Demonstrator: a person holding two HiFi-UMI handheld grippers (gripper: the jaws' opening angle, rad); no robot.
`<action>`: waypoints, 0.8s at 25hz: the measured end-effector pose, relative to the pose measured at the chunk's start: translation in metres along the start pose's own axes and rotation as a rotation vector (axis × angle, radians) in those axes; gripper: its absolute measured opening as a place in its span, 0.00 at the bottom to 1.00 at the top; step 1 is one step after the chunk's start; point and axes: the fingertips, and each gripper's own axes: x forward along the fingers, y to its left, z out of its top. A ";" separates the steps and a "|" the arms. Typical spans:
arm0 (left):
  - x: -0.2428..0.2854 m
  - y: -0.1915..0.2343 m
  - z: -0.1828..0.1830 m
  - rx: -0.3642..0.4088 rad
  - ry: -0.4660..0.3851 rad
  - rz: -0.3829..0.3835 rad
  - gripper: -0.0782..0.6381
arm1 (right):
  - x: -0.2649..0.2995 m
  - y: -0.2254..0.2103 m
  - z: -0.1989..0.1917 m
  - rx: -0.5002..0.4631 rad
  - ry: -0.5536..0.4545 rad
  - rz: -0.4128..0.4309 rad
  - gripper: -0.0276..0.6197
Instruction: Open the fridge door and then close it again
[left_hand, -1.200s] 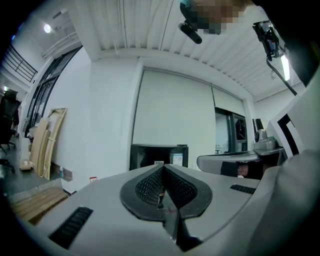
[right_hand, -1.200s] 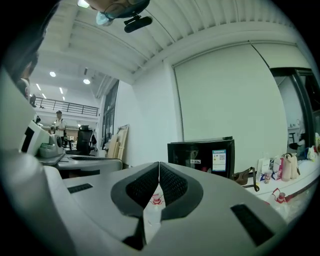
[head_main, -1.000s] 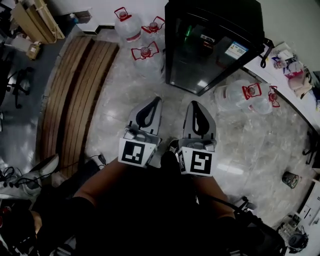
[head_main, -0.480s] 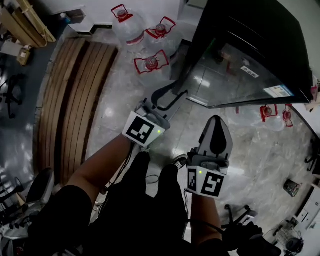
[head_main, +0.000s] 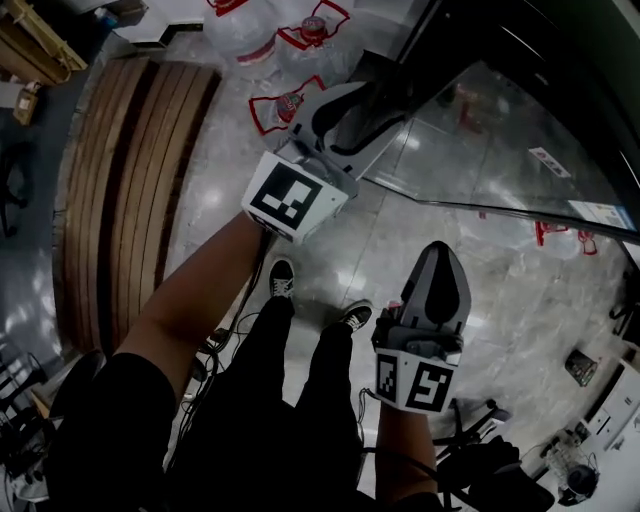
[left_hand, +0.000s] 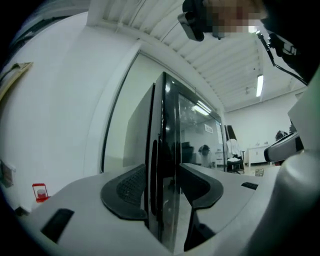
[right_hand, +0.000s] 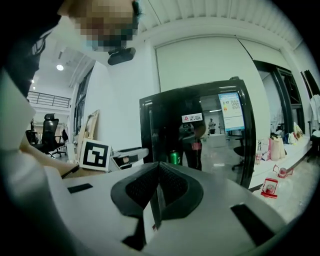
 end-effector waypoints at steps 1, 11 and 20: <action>0.004 0.001 0.004 0.004 -0.010 -0.005 0.39 | -0.001 -0.003 -0.004 0.001 0.009 -0.004 0.07; 0.006 -0.005 0.008 -0.032 -0.023 -0.067 0.29 | -0.007 -0.016 -0.013 0.002 0.019 -0.036 0.07; 0.002 -0.004 0.011 -0.012 -0.041 -0.068 0.27 | -0.019 -0.011 -0.018 0.012 0.015 -0.049 0.07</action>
